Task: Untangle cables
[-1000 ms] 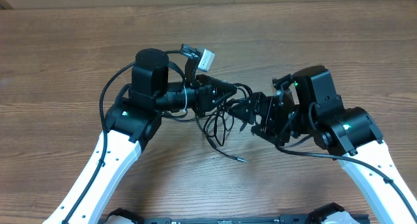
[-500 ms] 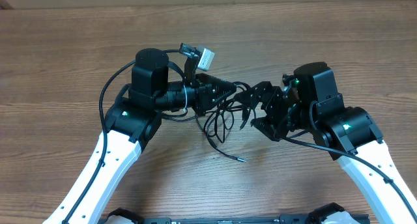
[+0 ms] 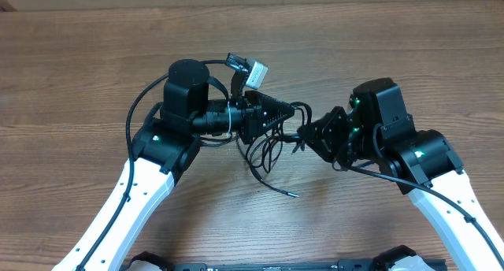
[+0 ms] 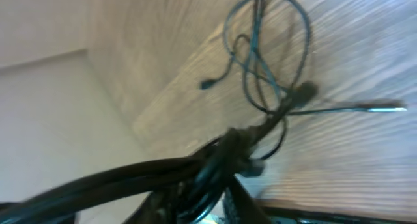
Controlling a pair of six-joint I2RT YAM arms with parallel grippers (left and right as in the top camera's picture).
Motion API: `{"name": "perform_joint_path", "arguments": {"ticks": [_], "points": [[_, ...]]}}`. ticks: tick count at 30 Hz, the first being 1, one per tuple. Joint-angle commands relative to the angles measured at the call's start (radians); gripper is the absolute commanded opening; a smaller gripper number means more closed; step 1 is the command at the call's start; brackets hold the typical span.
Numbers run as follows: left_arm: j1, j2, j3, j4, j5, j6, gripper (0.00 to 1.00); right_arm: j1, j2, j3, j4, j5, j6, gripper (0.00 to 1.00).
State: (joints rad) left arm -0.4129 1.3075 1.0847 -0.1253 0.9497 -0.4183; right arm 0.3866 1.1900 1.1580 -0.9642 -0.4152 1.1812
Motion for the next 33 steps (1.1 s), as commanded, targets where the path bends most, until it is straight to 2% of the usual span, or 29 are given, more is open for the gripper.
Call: {"name": "perform_joint_path", "arguments": {"ticks": [1, 6, 17, 21, 22, 24, 27, 29, 31, 33], "points": [[0.000, -0.013, 0.011, 0.064, 0.036, -0.018, 0.04, -0.001, 0.002, 0.002, -0.062, 0.080, -0.028, 0.13], [0.000, -0.013, 0.011, 0.140, 0.021, -0.068, 0.04, 0.000, 0.002, -0.017, -0.111, 0.082, -0.039, 0.09], [0.001, -0.013, 0.011, 0.252, -0.044, -0.147, 0.04, 0.000, 0.002, -0.043, -0.154, 0.082, -0.091, 0.06], [0.001, -0.013, 0.011, 0.241, -0.045, -0.145, 0.04, 0.000, 0.002, -0.043, -0.160, 0.082, -0.090, 0.04], [0.001, -0.013, 0.011, 0.198, -0.065, -0.126, 0.04, 0.000, 0.002, -0.043, -0.159, 0.073, -0.089, 0.07], [0.001, -0.013, 0.011, 0.131, -0.105, -0.098, 0.04, 0.000, 0.002, -0.043, -0.144, 0.035, -0.090, 0.13], [0.001, -0.013, 0.011, 0.037, -0.153, -0.075, 0.04, 0.000, 0.002, -0.043, -0.101, -0.038, -0.090, 0.38], [0.001, -0.013, 0.011, 0.027, -0.152, -0.075, 0.04, 0.000, 0.002, -0.043, -0.084, -0.043, -0.090, 0.72], [0.001, -0.013, 0.011, 0.018, -0.148, -0.075, 0.04, 0.000, 0.002, -0.043, -0.074, -0.043, -0.089, 0.98], [0.001, -0.013, 0.011, 0.002, -0.145, -0.075, 0.04, 0.000, 0.002, -0.043, -0.061, -0.043, -0.089, 1.00]]}}
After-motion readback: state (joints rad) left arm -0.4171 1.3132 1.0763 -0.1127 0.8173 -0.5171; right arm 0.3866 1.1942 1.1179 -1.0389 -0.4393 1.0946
